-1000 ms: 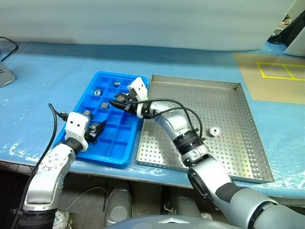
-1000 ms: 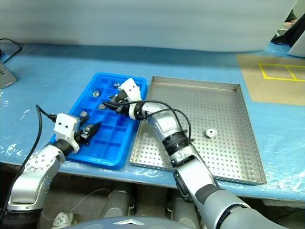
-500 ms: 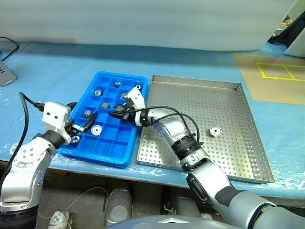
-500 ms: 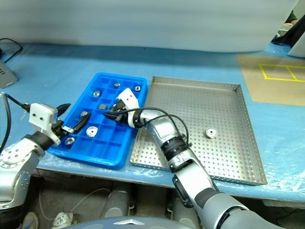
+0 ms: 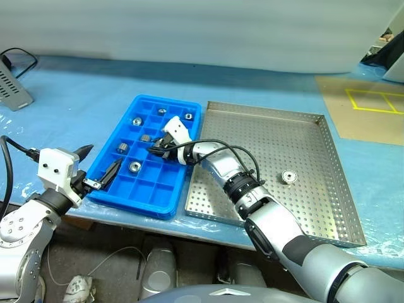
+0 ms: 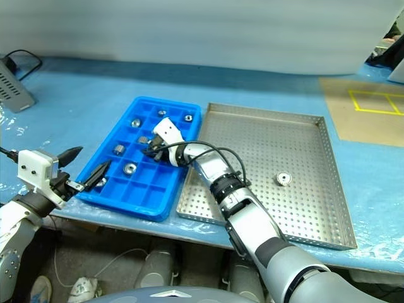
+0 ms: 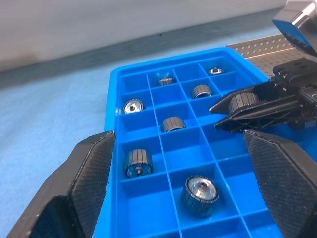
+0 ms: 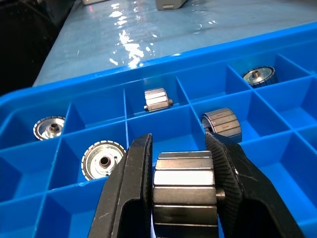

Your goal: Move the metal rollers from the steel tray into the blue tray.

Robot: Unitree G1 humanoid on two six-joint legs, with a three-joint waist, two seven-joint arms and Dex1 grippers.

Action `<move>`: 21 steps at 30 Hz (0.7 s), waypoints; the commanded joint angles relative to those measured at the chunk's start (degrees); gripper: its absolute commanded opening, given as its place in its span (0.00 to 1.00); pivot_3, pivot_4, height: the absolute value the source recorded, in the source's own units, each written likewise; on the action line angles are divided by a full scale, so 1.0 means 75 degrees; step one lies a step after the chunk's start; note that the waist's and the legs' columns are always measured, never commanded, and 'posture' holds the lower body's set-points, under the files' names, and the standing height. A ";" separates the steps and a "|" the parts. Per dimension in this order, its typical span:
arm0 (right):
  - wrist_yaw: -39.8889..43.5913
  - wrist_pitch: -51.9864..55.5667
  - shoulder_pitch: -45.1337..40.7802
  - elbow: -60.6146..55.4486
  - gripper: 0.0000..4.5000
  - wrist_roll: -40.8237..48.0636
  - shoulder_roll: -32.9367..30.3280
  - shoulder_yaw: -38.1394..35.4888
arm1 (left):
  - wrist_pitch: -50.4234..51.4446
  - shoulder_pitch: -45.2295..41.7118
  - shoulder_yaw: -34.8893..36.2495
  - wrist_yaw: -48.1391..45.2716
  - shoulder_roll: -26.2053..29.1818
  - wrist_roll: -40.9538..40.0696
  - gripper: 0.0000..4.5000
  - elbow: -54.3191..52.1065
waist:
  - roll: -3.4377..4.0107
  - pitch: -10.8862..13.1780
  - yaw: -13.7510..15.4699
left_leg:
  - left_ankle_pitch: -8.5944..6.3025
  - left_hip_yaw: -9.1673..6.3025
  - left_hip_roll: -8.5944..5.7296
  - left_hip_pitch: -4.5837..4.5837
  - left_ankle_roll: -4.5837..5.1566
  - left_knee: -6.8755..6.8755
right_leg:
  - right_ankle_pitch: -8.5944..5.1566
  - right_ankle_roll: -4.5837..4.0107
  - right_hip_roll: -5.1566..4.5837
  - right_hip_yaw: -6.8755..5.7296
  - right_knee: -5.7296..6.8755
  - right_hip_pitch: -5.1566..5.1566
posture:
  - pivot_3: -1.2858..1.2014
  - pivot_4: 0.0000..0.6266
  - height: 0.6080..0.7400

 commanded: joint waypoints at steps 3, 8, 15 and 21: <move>0.0047 -0.0477 -0.0433 0.0402 0.35 -0.0345 0.0828 0.0167 | -0.0248 0.0003 0.0263 0.0022 0.0026 -0.0017 0.97 -0.0160 | -0.0001 -0.0001 0.0013 | 0.0000 0.0000 -0.0002 -0.0006 0.0000 0.0000 | -0.0001 -0.0001 0.0000 0.0000 -0.0002 -0.0003 | 0.68 0.24 1.00; -0.0020 -0.0233 -0.0398 0.0318 0.71 0.0037 0.0801 -0.0320 | -0.0288 -0.0521 -0.0186 -0.0036 0.0094 0.0101 0.97 0.0132 | 0.0007 0.0005 0.0022 | 0.0000 0.0001 -0.0001 -0.0005 0.0000 -0.0006 | -0.0007 -0.0005 0.0001 0.0001 -0.0001 -0.0005 | 0.65 0.24 1.00; 0.0109 0.1081 -0.0042 -0.1572 0.86 0.1854 -0.0051 -0.2091 | -0.0407 -0.2319 -0.1990 -0.0395 -0.0276 0.0380 0.97 0.1181 | 0.0018 0.0021 0.0001 | 0.0001 0.0009 -0.0004 -0.0007 -0.0001 -0.0002 | -0.0006 -0.0006 0.0000 0.0008 0.0001 -0.0006 | 0.58 0.24 1.00; 0.0448 0.2469 0.1533 -0.4720 0.86 0.2080 -0.2209 -0.2466 | -0.0800 -0.3949 -0.3179 -0.1236 -0.0751 0.0562 0.97 0.2718 | 0.0002 0.0011 -0.0174 | 0.0009 0.0021 -0.0014 -0.0024 -0.0012 -0.0001 | 0.0010 -0.0030 -0.0001 0.0016 -0.0003 -0.0005 | 0.49 0.24 1.00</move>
